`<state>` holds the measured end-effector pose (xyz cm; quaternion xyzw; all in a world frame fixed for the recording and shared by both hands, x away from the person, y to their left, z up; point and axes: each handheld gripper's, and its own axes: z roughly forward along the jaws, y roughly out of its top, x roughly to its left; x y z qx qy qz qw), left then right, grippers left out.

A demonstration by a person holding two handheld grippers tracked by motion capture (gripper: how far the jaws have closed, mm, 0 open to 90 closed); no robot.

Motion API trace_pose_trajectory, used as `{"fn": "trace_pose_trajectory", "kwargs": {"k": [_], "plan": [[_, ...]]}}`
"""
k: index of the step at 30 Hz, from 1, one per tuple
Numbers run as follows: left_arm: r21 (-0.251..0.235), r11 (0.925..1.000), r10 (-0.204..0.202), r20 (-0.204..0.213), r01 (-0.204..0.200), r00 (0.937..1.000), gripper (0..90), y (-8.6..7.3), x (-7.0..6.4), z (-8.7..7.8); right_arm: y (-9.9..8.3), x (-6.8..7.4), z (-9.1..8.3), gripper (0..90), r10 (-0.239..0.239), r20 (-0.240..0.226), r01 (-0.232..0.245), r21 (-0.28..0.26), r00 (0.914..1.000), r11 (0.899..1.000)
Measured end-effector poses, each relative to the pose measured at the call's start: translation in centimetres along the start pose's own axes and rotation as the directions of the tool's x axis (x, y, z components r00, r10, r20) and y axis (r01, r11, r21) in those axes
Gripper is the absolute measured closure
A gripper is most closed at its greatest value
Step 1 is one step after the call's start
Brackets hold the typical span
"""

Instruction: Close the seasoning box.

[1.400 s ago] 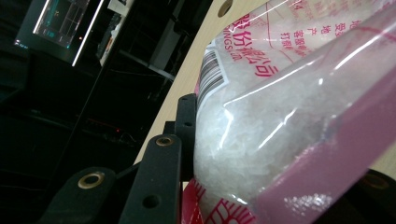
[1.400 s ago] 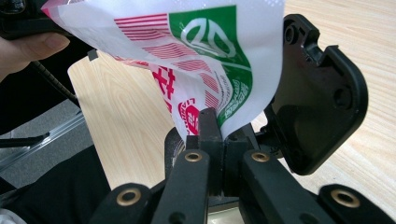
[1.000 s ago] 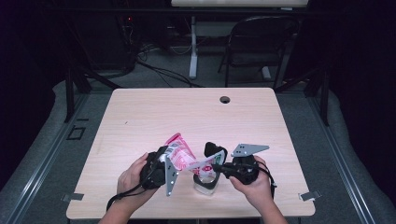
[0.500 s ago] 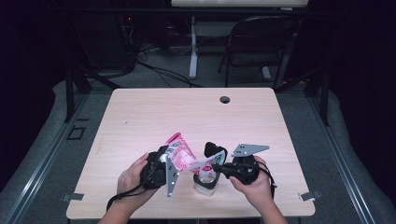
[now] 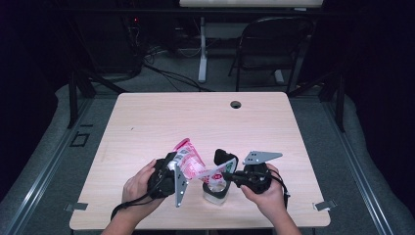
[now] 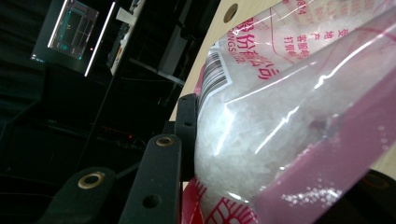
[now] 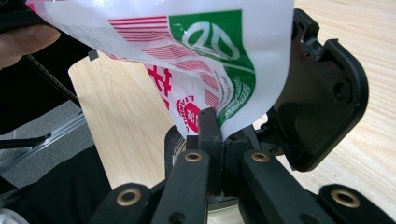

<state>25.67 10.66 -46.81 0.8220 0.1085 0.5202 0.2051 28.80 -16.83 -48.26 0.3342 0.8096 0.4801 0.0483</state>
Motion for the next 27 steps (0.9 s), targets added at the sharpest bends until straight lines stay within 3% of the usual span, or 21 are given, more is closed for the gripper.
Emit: {"fn": "trace_pose_trajectory", "kwargs": {"k": [6,15,27], "plan": [[-0.012,0.9998,-0.013,-0.001,0.013,0.9999,75.7,0.09,-0.06,0.05,-0.01,-0.02,-0.05,90.0,0.000,0.003,0.000,-0.002,1.0000,1.000],[-0.008,0.9999,0.010,-0.010,-0.010,0.9999,75.7,0.32,0.07,-0.08,-0.05,-0.05,-0.04,90.0,0.001,0.002,-0.001,-0.004,1.0000,1.000],[-0.019,0.9998,0.011,-0.018,-0.011,0.9998,75.7,0.47,0.01,-0.15,-0.10,-0.09,0.04,90.0,0.002,0.002,-0.002,-0.002,1.0000,1.000]]}}
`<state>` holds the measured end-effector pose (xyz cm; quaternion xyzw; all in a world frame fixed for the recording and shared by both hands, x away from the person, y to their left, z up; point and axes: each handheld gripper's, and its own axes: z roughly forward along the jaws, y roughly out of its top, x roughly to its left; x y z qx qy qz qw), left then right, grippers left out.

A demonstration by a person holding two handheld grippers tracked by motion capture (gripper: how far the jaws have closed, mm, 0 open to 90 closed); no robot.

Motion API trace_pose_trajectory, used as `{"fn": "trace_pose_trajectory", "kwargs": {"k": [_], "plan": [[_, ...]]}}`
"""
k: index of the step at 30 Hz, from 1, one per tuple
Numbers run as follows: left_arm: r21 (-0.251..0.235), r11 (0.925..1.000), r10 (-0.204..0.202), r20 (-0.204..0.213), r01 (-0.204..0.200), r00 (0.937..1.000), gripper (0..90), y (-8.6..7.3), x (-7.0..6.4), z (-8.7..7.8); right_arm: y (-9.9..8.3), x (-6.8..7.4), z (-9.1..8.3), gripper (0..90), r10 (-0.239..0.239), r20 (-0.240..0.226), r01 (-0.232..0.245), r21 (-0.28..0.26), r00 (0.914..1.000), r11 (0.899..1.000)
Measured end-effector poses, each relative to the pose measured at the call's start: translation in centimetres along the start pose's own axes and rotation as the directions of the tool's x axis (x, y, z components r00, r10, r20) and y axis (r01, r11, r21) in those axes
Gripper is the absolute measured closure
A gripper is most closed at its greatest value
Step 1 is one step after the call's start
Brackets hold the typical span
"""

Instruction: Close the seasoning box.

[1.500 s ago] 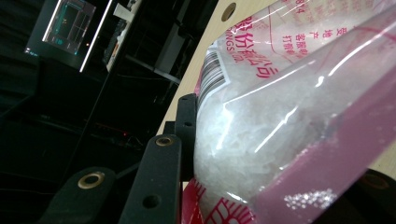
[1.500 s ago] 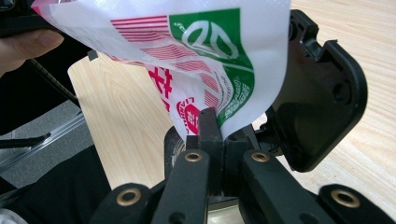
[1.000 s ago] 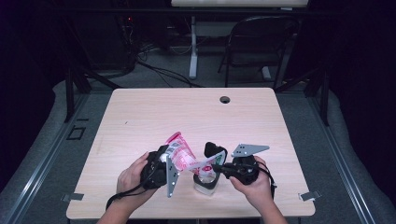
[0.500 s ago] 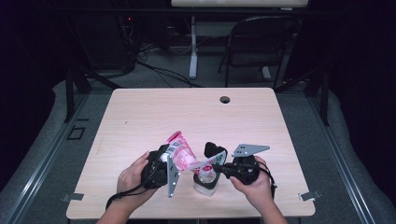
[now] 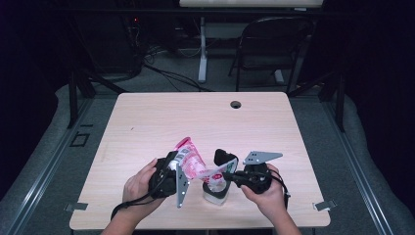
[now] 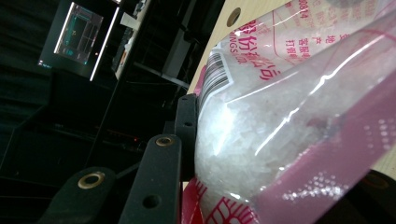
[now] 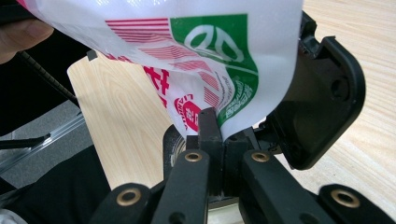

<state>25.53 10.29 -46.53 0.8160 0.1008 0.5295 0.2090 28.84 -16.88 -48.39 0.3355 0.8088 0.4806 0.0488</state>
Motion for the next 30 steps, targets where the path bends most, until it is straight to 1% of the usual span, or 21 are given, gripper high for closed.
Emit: {"fn": "trace_pose_trajectory", "kwargs": {"k": [1,7,9,15,16,17,19,20,21,22,28,29,30], "plan": [[0.006,0.9999,0.010,0.002,-0.010,0.9999,75.7,0.02,0.06,-0.07,0.01,-0.03,-0.01,90.0,-0.003,0.000,0.003,0.004,1.0000,1.000],[0.006,0.9999,0.013,0.002,-0.013,0.9999,75.7,0.07,0.09,-0.09,-0.02,-0.04,0.04,90.0,-0.003,-0.001,0.003,0.009,1.0000,1.000],[-0.001,1.0000,0.007,-0.002,-0.007,1.0000,75.7,0.08,0.01,-0.05,-0.03,-0.07,0.05,90.0,-0.004,0.000,0.004,0.010,1.0000,1.000],[0.000,0.9999,0.016,-0.005,-0.016,0.9999,75.7,0.13,0.03,-0.15,-0.03,-0.05,0.06,90.0,-0.004,0.000,0.004,0.009,1.0000,1.000],[0.009,0.9996,0.027,-0.004,-0.027,0.9996,75.7,0.15,0.06,-0.23,-0.02,-0.04,0.07,90.0,-0.004,0.000,0.004,0.009,1.0000,1.000],[0.008,0.9996,0.029,-0.005,-0.029,0.9996,75.7,0.16,0.05,-0.24,-0.06,-0.02,0.10,90.0,0.000,0.000,0.000,0.004,1.0000,1.000],[0.005,0.9996,0.028,-0.006,-0.028,0.9996,75.7,0.18,0.03,-0.25,-0.05,-0.01,0.09,90.0,-0.001,0.001,0.001,0.007,1.0000,1.000],[-0.003,0.9998,0.019,-0.008,-0.019,0.9998,75.7,0.18,-0.04,-0.21,-0.05,-0.01,0.09,90.0,0.000,0.001,0.000,0.007,1.0000,1.000],[-0.002,0.9998,0.020,-0.008,-0.020,0.9998,75.7,0.19,-0.03,-0.22,-0.06,-0.01,0.09,90.0,0.000,0.001,0.000,0.006,1.0000,1.000],[0.003,0.9995,0.030,-0.008,-0.030,0.9995,75.7,0.22,0.04,-0.26,-0.06,-0.02,0.10,90.0,0.000,0.000,0.000,0.004,1.0000,1.000],[0.003,0.9994,0.035,-0.013,-0.035,0.9993,75.7,0.28,0.04,-0.29,-0.07,-0.03,0.10,90.0,0.000,0.001,0.000,0.004,1.0000,1.000],[-0.003,0.9996,0.029,-0.014,-0.029,0.9995,75.7,0.28,-0.01,-0.26,-0.07,-0.04,0.10,90.0,0.000,0.001,0.000,0.005,1.0000,1.000],[0.003,0.9994,0.036,-0.015,-0.035,0.9993,75.7,0.31,0.04,-0.30,-0.07,-0.05,0.10,90.0,0.000,0.001,0.000,0.004,1.0000,1.000]]}}
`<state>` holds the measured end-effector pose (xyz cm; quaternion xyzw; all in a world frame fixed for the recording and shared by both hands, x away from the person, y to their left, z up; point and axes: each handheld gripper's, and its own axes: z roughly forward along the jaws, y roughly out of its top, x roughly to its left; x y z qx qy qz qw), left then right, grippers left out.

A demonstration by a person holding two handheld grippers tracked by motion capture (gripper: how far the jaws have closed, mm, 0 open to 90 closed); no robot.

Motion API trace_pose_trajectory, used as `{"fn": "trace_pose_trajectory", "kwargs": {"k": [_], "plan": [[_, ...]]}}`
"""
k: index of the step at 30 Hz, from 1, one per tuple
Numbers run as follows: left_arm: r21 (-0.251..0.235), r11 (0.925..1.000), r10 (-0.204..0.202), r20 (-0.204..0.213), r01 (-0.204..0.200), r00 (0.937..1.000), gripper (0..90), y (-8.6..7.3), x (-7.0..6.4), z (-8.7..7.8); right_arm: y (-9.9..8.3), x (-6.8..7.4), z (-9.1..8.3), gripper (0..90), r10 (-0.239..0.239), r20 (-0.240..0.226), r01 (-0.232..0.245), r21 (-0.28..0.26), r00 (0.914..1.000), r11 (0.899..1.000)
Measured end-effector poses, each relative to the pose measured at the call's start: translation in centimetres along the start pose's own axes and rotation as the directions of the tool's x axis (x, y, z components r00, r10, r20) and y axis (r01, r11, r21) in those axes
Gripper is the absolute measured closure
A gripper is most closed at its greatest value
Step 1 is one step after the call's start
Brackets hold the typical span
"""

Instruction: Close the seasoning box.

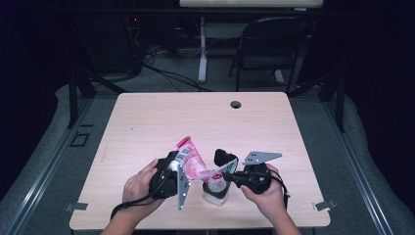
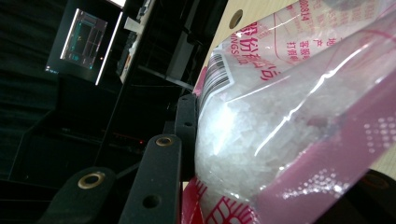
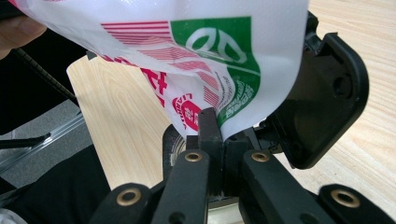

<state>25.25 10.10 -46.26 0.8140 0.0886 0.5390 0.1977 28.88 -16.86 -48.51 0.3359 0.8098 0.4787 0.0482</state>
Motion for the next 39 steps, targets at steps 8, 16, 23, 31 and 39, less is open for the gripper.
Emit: {"fn": "trace_pose_trajectory", "kwargs": {"k": [8,16,23,31,39], "plan": [[0.002,1.0000,0.004,0.000,-0.004,1.0000,75.7,0.11,0.08,-0.06,0.01,0.00,-0.07,90.0,0.000,0.001,0.000,0.003,1.0000,1.000],[-0.004,1.0000,0.006,-0.002,-0.006,1.0000,75.7,0.24,0.12,-0.04,-0.01,0.00,-0.04,90.0,0.003,0.002,-0.003,0.000,1.0000,1.000],[-0.001,0.9999,0.014,-0.006,-0.014,0.9999,75.7,0.40,0.12,-0.12,-0.05,-0.07,-0.03,90.0,0.005,0.001,-0.005,-0.002,1.0000,1.000],[-0.008,0.9999,0.011,-0.010,-0.011,0.9999,75.8,0.45,0.12,-0.14,-0.06,-0.09,-0.05,90.0,0.006,0.000,-0.006,-0.003,1.0000,1.000],[-0.013,0.9998,0.014,-0.011,-0.014,0.9998,75.9,0.48,0.11,-0.14,-0.06,-0.09,-0.05,90.0,0.005,0.000,-0.006,-0.003,1.0000,1.000]]}}
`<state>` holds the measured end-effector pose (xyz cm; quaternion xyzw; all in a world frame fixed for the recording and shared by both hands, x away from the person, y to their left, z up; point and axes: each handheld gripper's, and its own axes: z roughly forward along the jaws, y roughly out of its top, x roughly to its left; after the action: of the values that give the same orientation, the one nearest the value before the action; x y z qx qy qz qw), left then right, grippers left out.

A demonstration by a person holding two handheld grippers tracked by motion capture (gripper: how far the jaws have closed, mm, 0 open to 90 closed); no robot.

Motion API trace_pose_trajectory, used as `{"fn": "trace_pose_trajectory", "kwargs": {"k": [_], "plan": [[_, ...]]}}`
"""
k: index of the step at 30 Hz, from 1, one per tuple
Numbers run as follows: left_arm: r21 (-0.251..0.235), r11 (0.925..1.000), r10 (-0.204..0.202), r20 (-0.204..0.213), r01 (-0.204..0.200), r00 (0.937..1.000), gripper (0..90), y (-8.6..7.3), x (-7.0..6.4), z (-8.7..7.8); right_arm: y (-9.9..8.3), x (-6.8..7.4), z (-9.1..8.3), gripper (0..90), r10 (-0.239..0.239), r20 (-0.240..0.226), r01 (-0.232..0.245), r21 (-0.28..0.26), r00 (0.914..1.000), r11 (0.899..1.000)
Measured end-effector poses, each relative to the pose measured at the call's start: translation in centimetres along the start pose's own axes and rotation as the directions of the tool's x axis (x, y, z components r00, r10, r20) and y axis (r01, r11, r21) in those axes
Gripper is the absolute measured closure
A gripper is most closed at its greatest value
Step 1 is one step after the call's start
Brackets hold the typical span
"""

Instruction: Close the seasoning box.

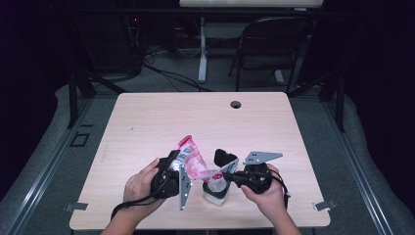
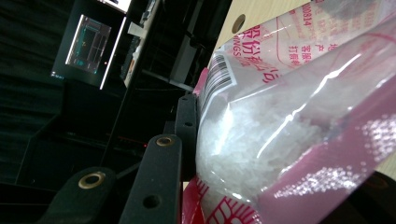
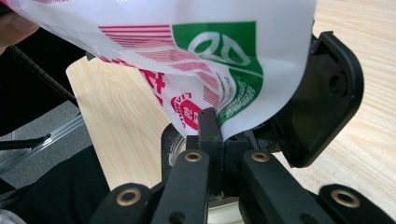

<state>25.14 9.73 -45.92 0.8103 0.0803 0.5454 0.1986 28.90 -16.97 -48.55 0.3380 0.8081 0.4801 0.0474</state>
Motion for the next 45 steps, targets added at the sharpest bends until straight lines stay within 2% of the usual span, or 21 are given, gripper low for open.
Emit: {"fn": "trace_pose_trajectory", "kwargs": {"k": [45], "plan": [[0.004,0.9988,0.050,-0.016,-0.050,0.9986,76.1,0.45,0.07,-0.32,-0.07,0.01,0.15,90.0,0.000,-0.002,0.000,0.005,1.0000,1.000]]}}
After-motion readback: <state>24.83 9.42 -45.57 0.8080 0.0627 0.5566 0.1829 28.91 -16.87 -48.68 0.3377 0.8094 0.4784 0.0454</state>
